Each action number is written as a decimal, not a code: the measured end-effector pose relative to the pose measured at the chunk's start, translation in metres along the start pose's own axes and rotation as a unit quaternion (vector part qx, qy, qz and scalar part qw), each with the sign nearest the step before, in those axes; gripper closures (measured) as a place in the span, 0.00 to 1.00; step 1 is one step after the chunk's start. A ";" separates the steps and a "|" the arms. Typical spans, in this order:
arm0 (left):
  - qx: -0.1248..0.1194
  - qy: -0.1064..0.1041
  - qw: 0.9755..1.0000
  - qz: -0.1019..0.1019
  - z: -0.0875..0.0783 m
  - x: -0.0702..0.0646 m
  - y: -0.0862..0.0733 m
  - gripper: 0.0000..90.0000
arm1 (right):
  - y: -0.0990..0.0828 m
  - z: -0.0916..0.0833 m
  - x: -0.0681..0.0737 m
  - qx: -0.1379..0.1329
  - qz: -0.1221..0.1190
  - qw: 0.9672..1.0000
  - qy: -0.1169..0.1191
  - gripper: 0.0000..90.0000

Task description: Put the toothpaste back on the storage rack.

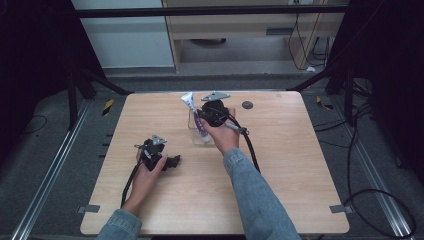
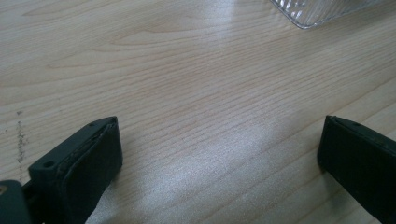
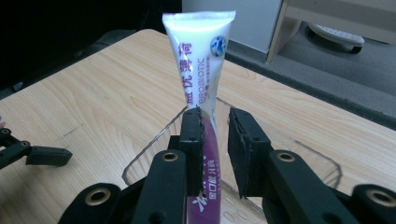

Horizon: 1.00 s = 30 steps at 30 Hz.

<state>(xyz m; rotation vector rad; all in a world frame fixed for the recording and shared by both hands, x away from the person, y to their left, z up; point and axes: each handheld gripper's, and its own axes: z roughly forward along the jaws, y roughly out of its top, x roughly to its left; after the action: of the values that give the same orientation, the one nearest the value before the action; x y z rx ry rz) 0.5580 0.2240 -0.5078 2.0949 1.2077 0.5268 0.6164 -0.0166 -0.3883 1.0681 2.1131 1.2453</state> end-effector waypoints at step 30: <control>0.000 0.000 1.000 0.000 0.000 0.000 0.000 0.00 | -0.006 -0.037 -0.006 0.030 0.009 0.999 0.037 0.28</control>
<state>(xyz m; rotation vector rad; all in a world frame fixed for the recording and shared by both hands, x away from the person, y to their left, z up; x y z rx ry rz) 0.5580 0.2240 -0.5079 2.0943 1.2079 0.5270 0.5916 -0.0425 -0.3762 1.0839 2.2145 1.2547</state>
